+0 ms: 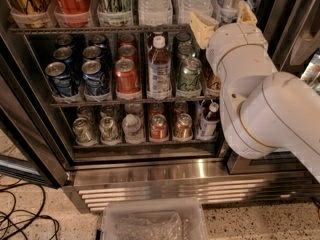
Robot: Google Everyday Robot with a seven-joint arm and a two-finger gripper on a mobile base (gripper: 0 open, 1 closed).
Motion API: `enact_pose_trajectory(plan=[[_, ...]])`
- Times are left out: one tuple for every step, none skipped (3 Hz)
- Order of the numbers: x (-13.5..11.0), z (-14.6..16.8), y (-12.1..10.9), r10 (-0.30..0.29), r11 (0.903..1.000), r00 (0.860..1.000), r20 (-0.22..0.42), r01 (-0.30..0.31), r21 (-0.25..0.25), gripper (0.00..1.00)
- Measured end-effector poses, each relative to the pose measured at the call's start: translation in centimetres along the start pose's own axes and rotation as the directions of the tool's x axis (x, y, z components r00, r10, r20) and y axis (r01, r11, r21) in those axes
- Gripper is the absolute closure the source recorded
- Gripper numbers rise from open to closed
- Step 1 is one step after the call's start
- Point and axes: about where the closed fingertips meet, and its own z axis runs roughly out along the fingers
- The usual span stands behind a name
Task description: Pick redbull can from top shelf of fridge
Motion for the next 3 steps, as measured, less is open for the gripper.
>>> enact_pose_trajectory(plan=[[-0.5, 0.3, -0.3, -0.002, 0.9996, 0.999, 0.033, 0.001, 0.029, 0.37], [-0.8, 1.0, -1.0, 0.002, 0.9982, 0.999, 0.046, -0.005, 0.060, 0.36], [-0.9, 1.6, -1.8, 0.006, 0.9956, 0.999, 0.051, -0.010, 0.093, 0.36]])
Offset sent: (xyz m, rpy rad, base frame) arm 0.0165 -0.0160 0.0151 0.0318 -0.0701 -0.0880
